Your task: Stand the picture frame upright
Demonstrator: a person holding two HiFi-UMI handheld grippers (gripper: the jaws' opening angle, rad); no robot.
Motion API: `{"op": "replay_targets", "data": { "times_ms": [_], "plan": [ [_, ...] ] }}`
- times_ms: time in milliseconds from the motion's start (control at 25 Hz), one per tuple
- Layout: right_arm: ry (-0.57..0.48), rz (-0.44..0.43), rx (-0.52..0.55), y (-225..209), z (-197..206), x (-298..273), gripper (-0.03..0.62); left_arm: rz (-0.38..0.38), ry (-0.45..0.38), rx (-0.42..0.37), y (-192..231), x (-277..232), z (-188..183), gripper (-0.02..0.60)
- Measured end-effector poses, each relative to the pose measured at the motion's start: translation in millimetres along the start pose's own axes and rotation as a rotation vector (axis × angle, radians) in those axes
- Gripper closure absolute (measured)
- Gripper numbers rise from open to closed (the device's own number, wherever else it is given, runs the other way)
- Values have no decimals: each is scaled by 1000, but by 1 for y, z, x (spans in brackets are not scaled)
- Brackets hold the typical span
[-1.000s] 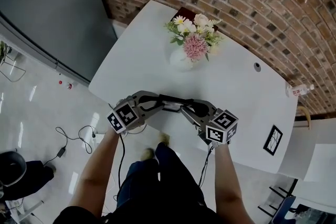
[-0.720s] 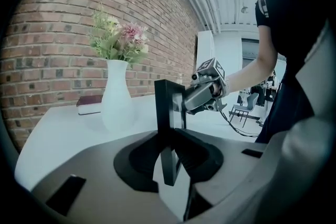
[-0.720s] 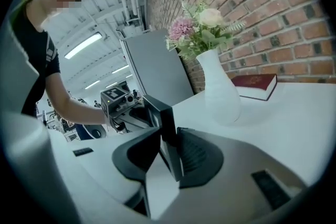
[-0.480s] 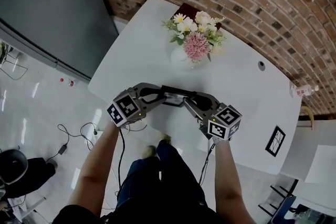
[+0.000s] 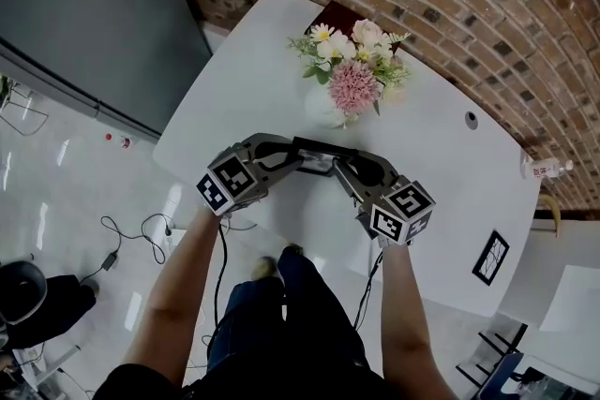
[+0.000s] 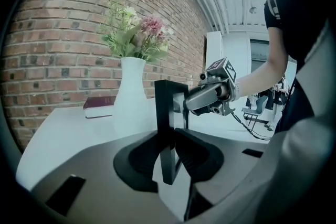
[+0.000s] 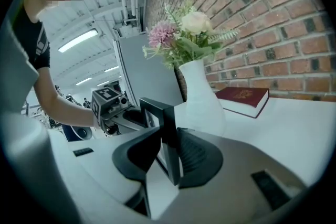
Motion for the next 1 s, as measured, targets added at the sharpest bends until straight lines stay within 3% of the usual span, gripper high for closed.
{"op": "replay_targets", "data": {
  "times_ms": [520,1000],
  "plan": [
    [-58,117,104,-19,-11,-16,496,-62,-14,20,32,-19,-4,460],
    [-100,207,135,-27,-14,-26,497,-169,-17,48,51,-29,-9,440]
  ]
}}
Point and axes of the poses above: the fingertips, and each gripper's own axes: x backward along the fingers, y to its left, z out of its underside, the point moved 8 cm from there along x, backward along the fingers
